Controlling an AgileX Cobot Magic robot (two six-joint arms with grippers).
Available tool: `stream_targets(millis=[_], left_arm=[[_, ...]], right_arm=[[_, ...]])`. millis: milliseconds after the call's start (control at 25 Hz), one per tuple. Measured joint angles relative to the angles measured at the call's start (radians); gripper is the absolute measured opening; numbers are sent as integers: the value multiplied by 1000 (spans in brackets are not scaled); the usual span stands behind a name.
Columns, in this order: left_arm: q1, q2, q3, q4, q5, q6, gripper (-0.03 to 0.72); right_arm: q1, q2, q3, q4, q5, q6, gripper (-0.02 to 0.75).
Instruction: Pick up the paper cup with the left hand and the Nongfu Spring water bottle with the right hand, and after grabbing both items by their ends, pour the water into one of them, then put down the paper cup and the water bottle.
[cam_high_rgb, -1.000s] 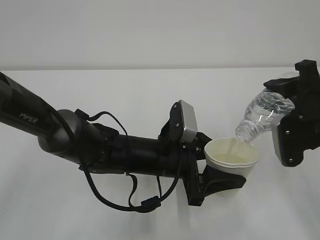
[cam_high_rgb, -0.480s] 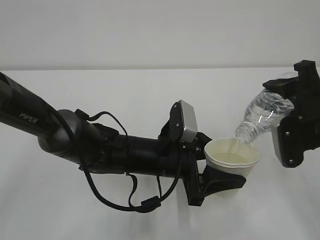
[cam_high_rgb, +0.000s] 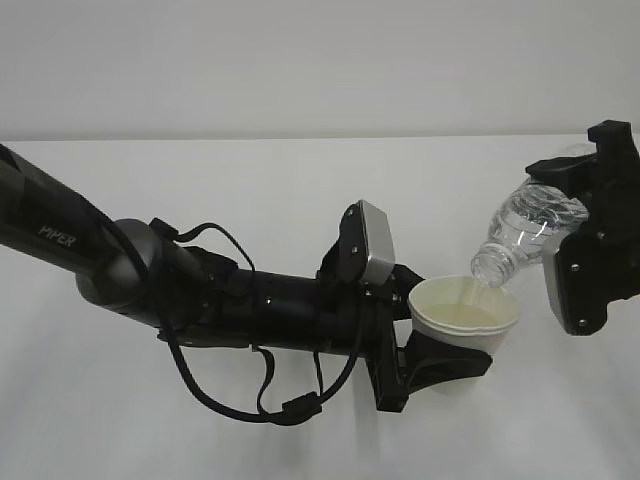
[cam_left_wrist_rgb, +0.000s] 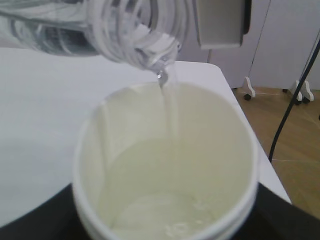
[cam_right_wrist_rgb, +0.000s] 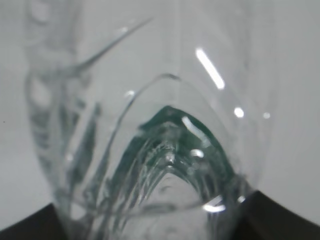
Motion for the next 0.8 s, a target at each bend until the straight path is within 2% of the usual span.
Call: stream_targets(millis=[800], left_arm=[[0,0,0,0,0,0,473]], right_arm=[[0,0,0,-2,0,-8,393]])
